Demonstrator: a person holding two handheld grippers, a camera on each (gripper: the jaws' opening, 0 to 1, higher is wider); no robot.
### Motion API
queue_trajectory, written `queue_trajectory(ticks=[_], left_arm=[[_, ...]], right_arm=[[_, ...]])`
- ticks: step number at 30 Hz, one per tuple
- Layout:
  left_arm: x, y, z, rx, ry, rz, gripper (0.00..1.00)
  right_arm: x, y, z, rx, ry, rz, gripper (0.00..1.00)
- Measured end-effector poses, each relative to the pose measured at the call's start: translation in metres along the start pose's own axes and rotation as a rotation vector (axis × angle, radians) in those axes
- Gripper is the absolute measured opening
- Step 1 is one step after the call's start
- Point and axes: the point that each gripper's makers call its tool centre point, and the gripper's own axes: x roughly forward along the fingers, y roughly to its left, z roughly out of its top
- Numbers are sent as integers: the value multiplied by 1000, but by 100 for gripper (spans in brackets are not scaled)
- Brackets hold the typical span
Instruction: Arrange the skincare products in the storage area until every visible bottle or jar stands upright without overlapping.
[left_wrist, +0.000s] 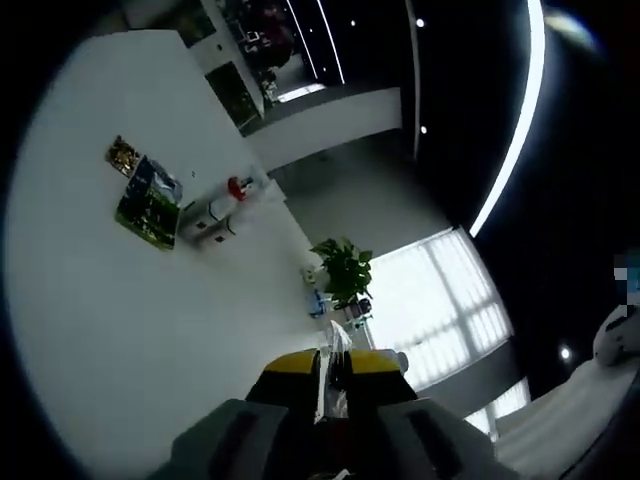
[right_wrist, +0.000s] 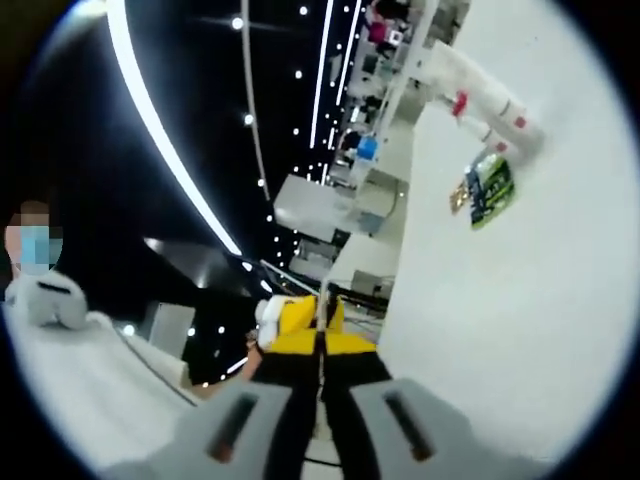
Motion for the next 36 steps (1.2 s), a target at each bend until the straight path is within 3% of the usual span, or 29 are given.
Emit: queue_trajectory(ticks=[9, 15, 17, 26, 29, 36], left_arm=[[0, -3, -13, 28, 48, 2, 6], [-6, -4, -15, 58, 61, -15, 4], [-7, 0, -14, 51, 60, 5, 3], [-7, 2, -10, 44, 43, 7, 1], [-8, -10, -1, 136, 24, -24, 1], [-12, -4, 11, 137, -27, 15, 1]], right_arm=[[-2, 0, -1, 8, 18, 14, 0], [0, 0, -5, 9, 51, 34, 0], [3, 0, -7, -14, 70, 21, 0], [5, -3, -2, -19, 80, 28, 1], [11, 3, 4, -44, 112, 59, 1], [28, 1, 11, -126, 149, 37, 2]])
